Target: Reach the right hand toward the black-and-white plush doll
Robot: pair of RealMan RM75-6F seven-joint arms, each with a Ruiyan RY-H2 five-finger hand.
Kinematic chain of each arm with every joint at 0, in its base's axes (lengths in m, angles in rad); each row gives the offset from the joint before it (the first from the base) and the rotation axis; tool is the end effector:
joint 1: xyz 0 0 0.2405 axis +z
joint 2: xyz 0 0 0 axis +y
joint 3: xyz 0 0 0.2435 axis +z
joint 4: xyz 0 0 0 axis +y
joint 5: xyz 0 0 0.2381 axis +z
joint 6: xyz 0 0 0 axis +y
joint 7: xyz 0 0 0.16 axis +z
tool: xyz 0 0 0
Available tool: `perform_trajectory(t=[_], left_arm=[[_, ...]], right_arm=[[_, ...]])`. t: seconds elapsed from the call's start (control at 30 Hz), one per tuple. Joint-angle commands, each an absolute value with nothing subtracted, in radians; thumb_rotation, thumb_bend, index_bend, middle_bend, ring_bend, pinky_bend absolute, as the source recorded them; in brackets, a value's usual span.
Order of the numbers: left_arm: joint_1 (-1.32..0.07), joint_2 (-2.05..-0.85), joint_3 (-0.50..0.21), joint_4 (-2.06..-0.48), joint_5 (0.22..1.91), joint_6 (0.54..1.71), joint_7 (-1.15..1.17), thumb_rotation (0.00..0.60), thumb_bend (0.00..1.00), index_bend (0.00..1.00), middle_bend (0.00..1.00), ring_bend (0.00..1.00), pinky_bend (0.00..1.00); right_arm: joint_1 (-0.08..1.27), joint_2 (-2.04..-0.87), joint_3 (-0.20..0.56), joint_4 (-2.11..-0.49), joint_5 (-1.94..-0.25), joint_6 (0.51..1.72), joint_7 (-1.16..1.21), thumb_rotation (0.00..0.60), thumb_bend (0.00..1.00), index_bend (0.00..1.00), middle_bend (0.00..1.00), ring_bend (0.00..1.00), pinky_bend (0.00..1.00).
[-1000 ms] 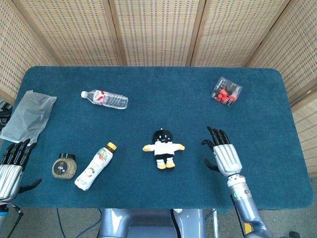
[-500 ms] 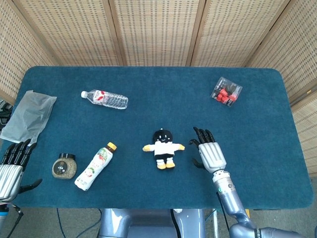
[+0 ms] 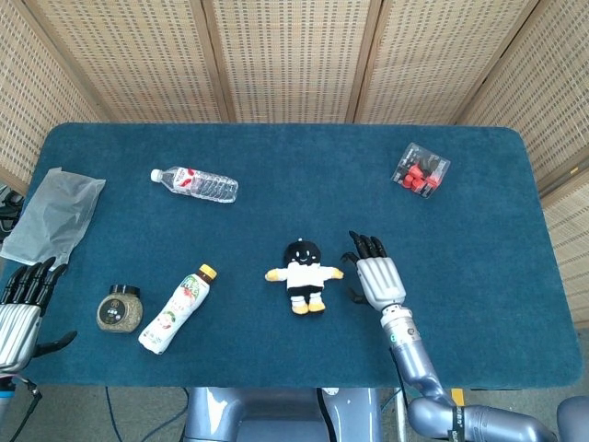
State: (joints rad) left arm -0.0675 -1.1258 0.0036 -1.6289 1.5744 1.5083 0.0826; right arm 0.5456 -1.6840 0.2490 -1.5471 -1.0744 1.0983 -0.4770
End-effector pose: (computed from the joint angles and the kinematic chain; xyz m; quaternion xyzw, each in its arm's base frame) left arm -0.3017 0.1796 0.1148 -0.6298 -0.3668 -0.3713 0.5753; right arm -0.1422 -0.3175 -0.0626 0.6639 -0.4496 0.3870 0.4553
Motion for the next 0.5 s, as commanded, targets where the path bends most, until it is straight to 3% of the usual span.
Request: perform_trajectory(t=[0.03, 0.5], left_arm=[[-0.069, -1.126, 0.002, -1.627, 1.571, 1.505, 0.081, 0.6, 0.05, 0.0, 0.0, 0.0, 0.0], [-0.073, -1.127, -0.001, -1.619, 1.559, 1.495, 0.071, 0.6, 0.05, 0.0, 0.0, 0.0, 0.0]], right_arm=[[0.557, -1.697, 0.252, -1.532, -1.055, 1.089, -0.478, 0.6, 0.45, 0.36, 0.0, 0.0, 0.02], [0.608, -1.758, 0.256, -1.443, -1.011, 1.063, -0.466, 0.6, 0.46, 0.4, 0.03, 0.0, 0.02]])
